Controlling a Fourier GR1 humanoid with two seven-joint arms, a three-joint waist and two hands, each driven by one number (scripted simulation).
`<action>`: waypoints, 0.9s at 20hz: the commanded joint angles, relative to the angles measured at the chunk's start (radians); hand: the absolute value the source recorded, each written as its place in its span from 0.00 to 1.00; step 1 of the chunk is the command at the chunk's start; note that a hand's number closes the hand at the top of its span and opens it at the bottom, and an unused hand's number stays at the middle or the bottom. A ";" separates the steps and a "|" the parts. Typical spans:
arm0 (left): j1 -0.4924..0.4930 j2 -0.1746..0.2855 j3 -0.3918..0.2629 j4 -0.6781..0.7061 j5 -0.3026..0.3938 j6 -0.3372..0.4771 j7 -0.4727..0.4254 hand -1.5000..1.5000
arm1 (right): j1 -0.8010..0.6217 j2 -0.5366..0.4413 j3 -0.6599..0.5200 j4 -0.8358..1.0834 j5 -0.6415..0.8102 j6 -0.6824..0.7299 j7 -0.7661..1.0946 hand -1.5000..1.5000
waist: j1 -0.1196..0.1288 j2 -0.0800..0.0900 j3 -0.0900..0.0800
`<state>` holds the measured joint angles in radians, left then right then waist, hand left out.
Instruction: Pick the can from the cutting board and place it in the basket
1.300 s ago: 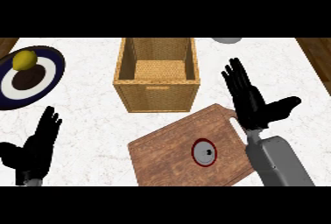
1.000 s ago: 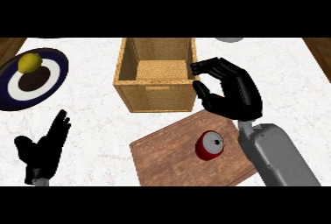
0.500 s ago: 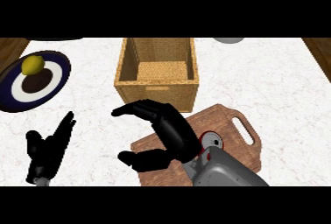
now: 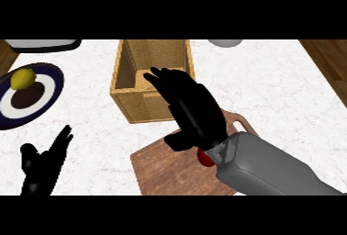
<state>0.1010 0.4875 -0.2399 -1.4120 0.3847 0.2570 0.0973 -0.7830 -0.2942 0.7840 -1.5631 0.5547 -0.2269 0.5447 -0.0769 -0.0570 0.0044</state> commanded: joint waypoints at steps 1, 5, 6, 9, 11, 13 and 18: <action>0.061 -0.028 -0.030 0.060 0.017 -0.006 0.047 0.50 | -0.113 -0.061 0.012 -0.113 0.050 0.199 0.213 0.00 | -0.020 0.003 -0.015; 0.077 -0.026 -0.021 0.044 0.013 0.008 0.046 0.50 | -0.184 -0.110 -0.015 -0.217 -0.052 0.441 0.364 0.00 | -0.014 0.008 -0.012; 0.062 -0.008 -0.010 0.036 0.018 0.002 0.066 0.50 | -0.210 -0.106 -0.026 -0.218 -0.092 0.504 0.408 0.00 | -0.007 0.013 -0.012; 0.060 -0.017 -0.017 0.028 0.013 0.004 0.068 0.50 | -0.218 -0.110 -0.035 -0.287 -0.211 0.654 0.524 0.00 | -0.020 0.014 -0.011; 0.069 0.001 -0.010 0.013 0.016 -0.008 0.072 0.50 | -0.237 -0.124 -0.067 -0.303 -0.288 0.733 0.597 0.00 | -0.005 0.020 -0.010; 0.081 -0.016 -0.015 0.010 0.021 -0.010 0.063 0.50 | -0.245 -0.137 -0.075 -0.337 -0.349 0.777 0.647 0.00 | -0.010 0.017 -0.011; 0.088 -0.021 -0.020 0.023 0.002 -0.009 0.050 0.50 | -0.249 -0.211 -0.096 -0.419 -0.478 0.811 0.726 0.00 | -0.008 0.023 -0.011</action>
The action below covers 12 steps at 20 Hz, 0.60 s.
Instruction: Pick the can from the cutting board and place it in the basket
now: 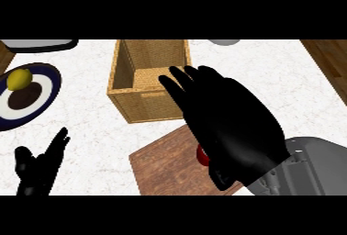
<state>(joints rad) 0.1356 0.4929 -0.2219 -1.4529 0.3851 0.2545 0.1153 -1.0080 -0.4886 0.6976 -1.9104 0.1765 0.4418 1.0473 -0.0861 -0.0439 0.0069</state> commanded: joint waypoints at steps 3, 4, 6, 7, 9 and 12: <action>0.052 -0.034 -0.042 0.070 -0.004 -0.003 0.040 0.50 | -0.015 -0.073 -0.026 -0.114 -0.162 0.131 0.244 0.00 | 0.009 0.018 -0.012; 0.045 -0.036 -0.043 0.043 0.000 -0.007 0.043 0.50 | -0.057 -0.062 -0.043 -0.113 -0.201 0.134 0.277 0.00 | 0.017 0.014 -0.013; 0.074 -0.048 -0.058 0.029 -0.011 -0.001 0.033 0.50 | -0.007 -0.118 -0.050 -0.137 -0.224 0.109 0.268 0.00 | 0.031 0.022 -0.010; 0.034 -0.027 -0.042 0.020 -0.010 0.009 0.082 0.50 | -0.025 -0.096 -0.033 -0.147 -0.221 0.087 0.303 0.00 | 0.034 0.022 -0.010; 0.029 -0.051 -0.054 0.040 -0.015 0.004 0.065 0.50 | -0.020 -0.067 0.017 -0.167 -0.221 0.046 0.338 0.00 | 0.038 0.024 -0.012; 0.034 -0.045 -0.049 0.030 -0.015 -0.009 0.066 0.50 | -0.010 -0.115 -0.029 -0.195 -0.253 0.030 0.338 0.00 | 0.051 0.029 -0.010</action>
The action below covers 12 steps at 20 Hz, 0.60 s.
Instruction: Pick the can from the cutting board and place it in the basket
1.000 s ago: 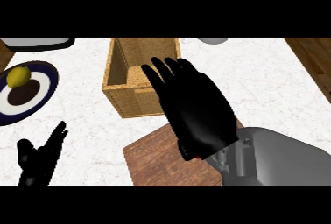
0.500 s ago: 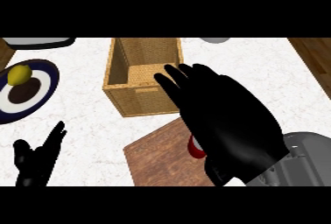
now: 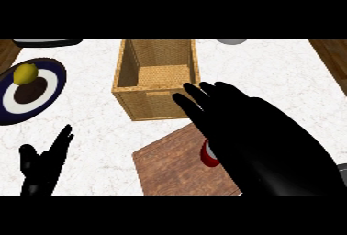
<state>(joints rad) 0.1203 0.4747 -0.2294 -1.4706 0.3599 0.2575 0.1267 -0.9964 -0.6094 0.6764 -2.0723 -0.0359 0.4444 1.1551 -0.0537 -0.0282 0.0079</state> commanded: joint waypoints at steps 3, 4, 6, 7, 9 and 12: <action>0.027 -0.031 -0.032 0.078 0.009 -0.028 0.045 0.50 | 0.011 0.025 0.065 -0.056 0.021 -0.016 0.240 0.00 | 0.024 0.017 -0.011; 0.027 -0.058 -0.063 0.085 -0.018 -0.015 0.029 0.50 | 0.011 0.032 0.064 -0.052 0.021 -0.031 0.250 0.00 | 0.020 0.016 -0.011; -0.001 -0.034 -0.035 0.093 -0.011 -0.031 0.043 0.50 | 0.032 0.039 0.097 -0.026 0.086 -0.046 0.219 0.00 | 0.032 0.021 -0.010; 0.005 -0.066 -0.062 0.074 -0.025 0.008 0.072 0.50 | 0.049 0.038 0.115 -0.014 0.101 -0.051 0.206 0.00 | 0.032 0.021 -0.010; 0.014 -0.019 -0.023 0.082 0.002 -0.048 0.055 0.50 | 0.069 0.041 0.151 -0.030 0.123 -0.055 0.235 0.00 | 0.032 0.018 -0.010; 0.011 -0.031 -0.021 0.111 -0.005 -0.053 0.035 0.50 | 0.117 -0.014 0.163 -0.002 0.160 -0.045 0.169 0.00 | 0.030 0.024 -0.010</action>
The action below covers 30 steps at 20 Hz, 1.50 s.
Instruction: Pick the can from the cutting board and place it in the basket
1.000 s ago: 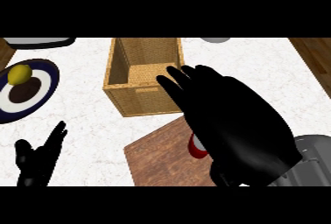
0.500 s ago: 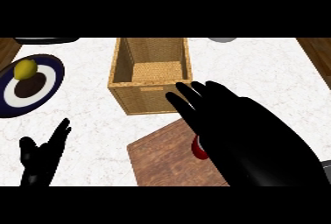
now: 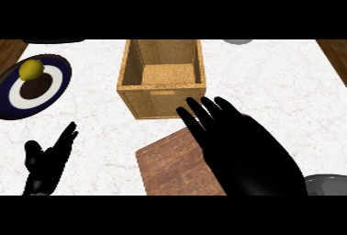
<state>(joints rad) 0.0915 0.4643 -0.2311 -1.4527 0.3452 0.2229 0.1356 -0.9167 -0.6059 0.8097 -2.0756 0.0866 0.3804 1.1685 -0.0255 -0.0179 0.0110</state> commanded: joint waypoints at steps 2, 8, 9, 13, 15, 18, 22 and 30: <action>0.025 -0.043 -0.031 0.070 -0.002 0.013 0.059 0.50 | 0.070 -0.007 0.039 -0.028 0.043 0.005 0.175 0.00 | -0.002 0.011 -0.012; 0.045 -0.043 -0.042 0.027 -0.020 0.008 0.068 0.50 | 0.144 0.050 0.119 0.035 0.198 -0.043 0.121 0.00 | 0.021 0.014 -0.012; 0.035 -0.054 -0.032 0.073 -0.017 -0.005 0.039 0.50 | 0.162 0.017 0.089 0.015 0.191 -0.034 0.100 0.00 | 0.013 0.015 -0.012; 0.056 -0.053 -0.031 0.040 -0.017 -0.006 0.057 0.50 | 0.220 0.032 0.130 0.046 0.279 -0.040 0.059 0.00 | 0.021 0.015 -0.012; 0.049 -0.063 -0.042 0.017 -0.025 0.002 0.081 0.50 | 0.227 0.040 0.097 0.041 0.285 -0.036 0.053 0.00 | 0.021 0.015 -0.011; 0.051 -0.029 -0.006 0.046 -0.014 -0.044 0.058 0.50 | 0.237 0.100 0.106 0.080 0.340 -0.049 0.053 0.00 | 0.027 0.016 -0.012; 0.018 -0.062 -0.018 0.044 -0.041 -0.008 0.090 0.50 | 0.296 0.143 0.131 0.096 0.408 -0.067 0.024 0.00 | 0.022 0.017 -0.012; 0.011 -0.074 -0.005 0.067 -0.040 -0.033 0.099 0.50 | 0.345 0.133 0.123 0.179 0.456 -0.017 -0.051 0.00 | 0.022 0.018 -0.012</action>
<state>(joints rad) 0.0714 0.4032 -0.2183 -1.4539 0.2850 0.2106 0.1653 -0.5932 -0.4949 0.9178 -1.9235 0.5211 0.3194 1.0316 -0.0032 -0.0101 0.0141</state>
